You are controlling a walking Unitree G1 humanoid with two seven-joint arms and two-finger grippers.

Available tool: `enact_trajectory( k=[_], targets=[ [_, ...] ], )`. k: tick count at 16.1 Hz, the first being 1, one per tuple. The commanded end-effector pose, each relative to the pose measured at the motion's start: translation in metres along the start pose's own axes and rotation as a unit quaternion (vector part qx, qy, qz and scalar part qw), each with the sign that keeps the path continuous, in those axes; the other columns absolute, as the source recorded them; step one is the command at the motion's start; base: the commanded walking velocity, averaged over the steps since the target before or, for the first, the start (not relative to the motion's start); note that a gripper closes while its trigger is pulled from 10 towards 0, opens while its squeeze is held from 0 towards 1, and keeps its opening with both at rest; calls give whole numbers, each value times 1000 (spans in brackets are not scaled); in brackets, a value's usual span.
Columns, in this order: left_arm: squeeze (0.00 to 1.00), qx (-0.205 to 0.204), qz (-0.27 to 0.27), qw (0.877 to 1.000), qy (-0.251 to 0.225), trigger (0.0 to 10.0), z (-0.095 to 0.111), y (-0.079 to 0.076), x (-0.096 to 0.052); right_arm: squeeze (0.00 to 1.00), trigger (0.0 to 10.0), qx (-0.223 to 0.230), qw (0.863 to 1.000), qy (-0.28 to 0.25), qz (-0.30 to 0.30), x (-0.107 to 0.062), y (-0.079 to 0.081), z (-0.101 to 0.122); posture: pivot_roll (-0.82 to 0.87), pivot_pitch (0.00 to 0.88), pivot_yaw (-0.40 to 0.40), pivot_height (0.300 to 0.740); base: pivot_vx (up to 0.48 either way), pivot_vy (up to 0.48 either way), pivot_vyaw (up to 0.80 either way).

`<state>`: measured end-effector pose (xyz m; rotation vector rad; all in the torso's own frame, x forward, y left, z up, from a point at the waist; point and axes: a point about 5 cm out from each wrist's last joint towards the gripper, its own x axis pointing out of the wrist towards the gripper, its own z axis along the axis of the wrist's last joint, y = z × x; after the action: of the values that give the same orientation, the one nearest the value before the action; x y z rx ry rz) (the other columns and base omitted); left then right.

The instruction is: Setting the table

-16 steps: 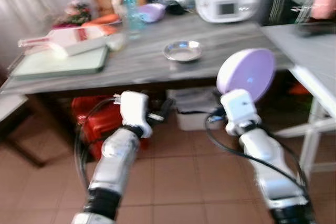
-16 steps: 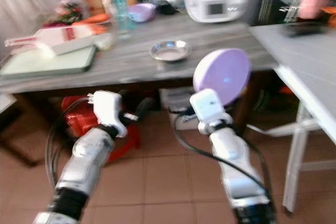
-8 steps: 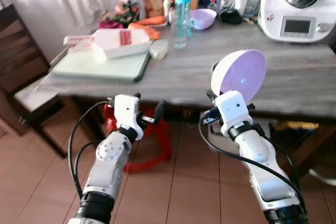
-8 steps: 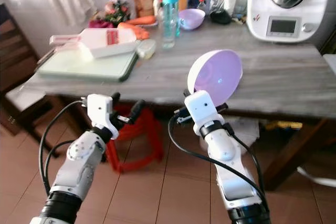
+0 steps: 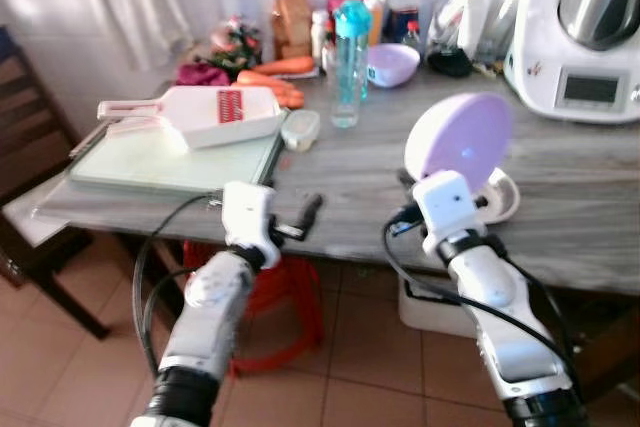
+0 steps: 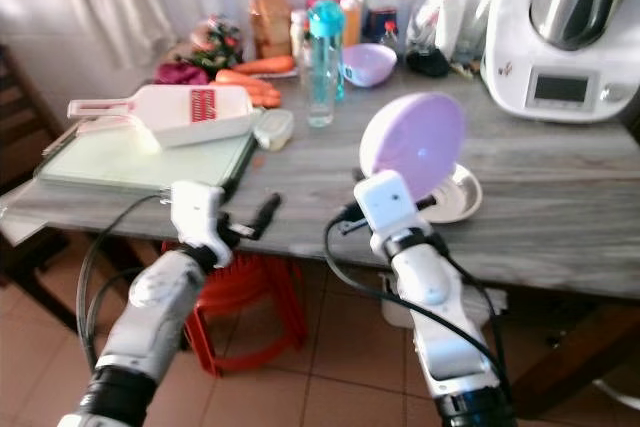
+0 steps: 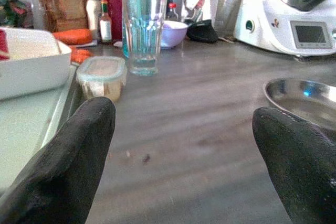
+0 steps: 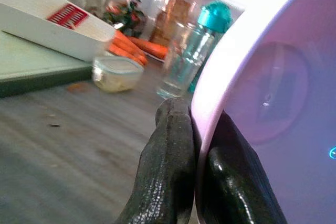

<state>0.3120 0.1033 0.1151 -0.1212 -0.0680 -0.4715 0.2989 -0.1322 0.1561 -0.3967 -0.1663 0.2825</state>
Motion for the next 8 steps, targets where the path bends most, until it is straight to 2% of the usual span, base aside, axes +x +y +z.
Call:
enact_trajectory(
  k=[1, 5, 8],
  targets=[
    [0, 2, -13, 1000, -7, 10000, 5, -8, 5, 0, 10000, -4, 1000, -1, -11, -1, -8, 1, -63, 11, 45, 740, 398, 0, 0],
    [0, -2, -17, 1000, -8, 10000, 5, -9, 4, 0, 10000, -5, 1000, 0, -10, -1, -8, 0, -64, 13, 45, 740, 390, 0, 0],
    [0, -13, -32, 999, -29, 10000, 11, -8, 1, 0, 10000, -6, 1000, 2, -9, -1, -9, -1, -63, 14, 45, 740, 0, 0, 0]
  ],
)
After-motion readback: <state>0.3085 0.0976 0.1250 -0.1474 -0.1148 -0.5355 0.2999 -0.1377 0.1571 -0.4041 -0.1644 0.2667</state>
